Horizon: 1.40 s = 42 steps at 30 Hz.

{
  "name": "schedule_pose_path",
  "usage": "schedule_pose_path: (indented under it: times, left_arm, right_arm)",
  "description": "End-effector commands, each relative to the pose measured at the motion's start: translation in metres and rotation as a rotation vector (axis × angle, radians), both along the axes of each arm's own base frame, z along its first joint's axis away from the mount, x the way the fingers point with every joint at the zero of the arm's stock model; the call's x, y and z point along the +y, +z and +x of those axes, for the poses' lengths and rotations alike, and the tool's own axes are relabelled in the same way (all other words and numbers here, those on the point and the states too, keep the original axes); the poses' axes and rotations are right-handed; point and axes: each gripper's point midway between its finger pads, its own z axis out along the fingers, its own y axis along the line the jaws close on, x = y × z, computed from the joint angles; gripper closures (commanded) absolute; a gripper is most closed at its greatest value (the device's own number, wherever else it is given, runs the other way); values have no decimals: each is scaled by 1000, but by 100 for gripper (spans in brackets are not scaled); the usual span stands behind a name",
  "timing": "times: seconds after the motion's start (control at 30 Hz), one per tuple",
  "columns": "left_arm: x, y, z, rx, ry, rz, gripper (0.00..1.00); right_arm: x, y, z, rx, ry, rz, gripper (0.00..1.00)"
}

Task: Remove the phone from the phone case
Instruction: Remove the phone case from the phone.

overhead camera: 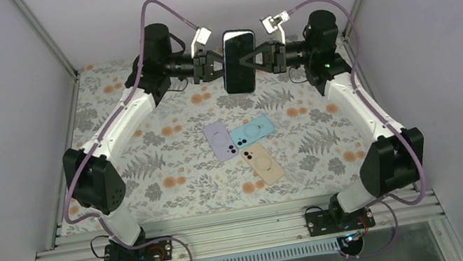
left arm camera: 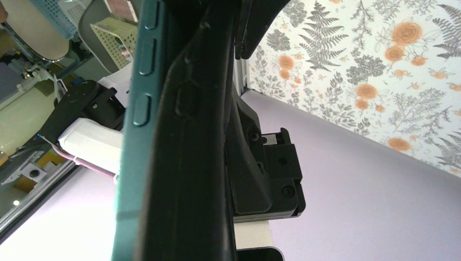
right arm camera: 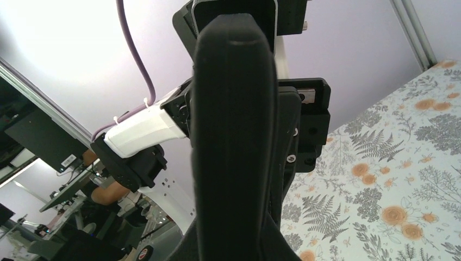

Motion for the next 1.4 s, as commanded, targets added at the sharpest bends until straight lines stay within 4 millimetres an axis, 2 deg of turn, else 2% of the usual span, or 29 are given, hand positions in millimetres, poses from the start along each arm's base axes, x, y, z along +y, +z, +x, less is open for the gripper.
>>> schedule_pose_path:
  times: [0.0,0.37,0.57,0.77,1.0,1.17,1.37]
  left_arm:
    - [-4,41,-8,-146,30,-105,97]
    - [15,26,23,21,124,-118,98]
    - [20,21,30,67,154,-122,98]
    - [27,3,53,183,253,-104,98]
    - [36,-32,90,346,427,-36,98]
    - [42,-58,110,481,538,10,98]
    - [41,-81,113,623,540,12,98]
  right_arm:
    - [9,-12,4,145,65,-29,90]
    - [-15,25,44,69,-73,-8,51]
    - [-28,23,66,47,-195,-21,32]
    - [-37,19,80,-63,-353,-90,28]
    - [-47,14,93,-262,-557,-236,18]
    - [-39,2,92,-389,-634,-347,16]
    - [-18,-17,88,-519,-664,-471,21]
